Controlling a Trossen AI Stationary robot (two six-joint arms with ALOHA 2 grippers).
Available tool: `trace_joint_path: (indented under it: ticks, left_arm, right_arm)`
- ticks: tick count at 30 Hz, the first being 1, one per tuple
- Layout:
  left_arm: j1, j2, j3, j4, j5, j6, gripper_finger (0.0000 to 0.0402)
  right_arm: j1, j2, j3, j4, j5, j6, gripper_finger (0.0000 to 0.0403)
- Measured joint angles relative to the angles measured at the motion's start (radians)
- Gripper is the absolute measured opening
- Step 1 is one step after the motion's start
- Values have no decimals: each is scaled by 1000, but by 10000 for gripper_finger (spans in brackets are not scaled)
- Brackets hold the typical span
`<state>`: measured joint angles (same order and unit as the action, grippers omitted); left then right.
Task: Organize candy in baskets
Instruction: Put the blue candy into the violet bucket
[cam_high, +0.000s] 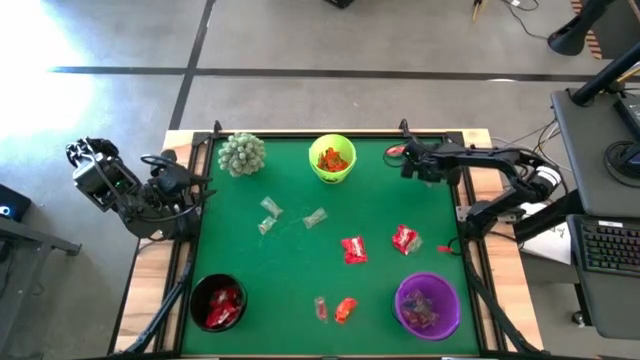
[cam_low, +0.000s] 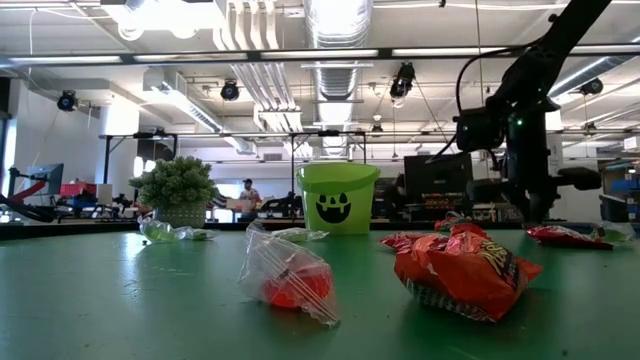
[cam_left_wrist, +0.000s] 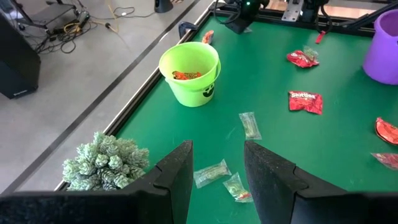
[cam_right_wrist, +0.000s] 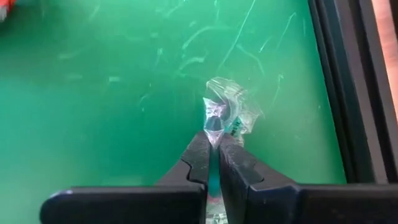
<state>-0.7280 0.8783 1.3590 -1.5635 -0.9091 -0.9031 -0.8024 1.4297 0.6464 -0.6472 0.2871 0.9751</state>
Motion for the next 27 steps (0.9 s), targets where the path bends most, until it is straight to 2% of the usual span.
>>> trace_joint_path:
  ticks: [7, 15, 21, 27]
  left_arm:
    - [0, 0, 0, 0, 2, 0, 125]
    - [0, 0, 0, 0, 3, 0, 125]
    - [0, 0, 0, 0, 3, 4, 125]
    - [0, 3, 0, -1, 3, 13, 125]
  right_arm:
    - [60, -94, 122, -200, -90, -108, 11]
    - [203, -289, 212, -387, -89, -97, 11]
    - [383, -422, 265, -433, -145, 4, 11]
    - [610, -488, 320, -428, -154, 123, 11]
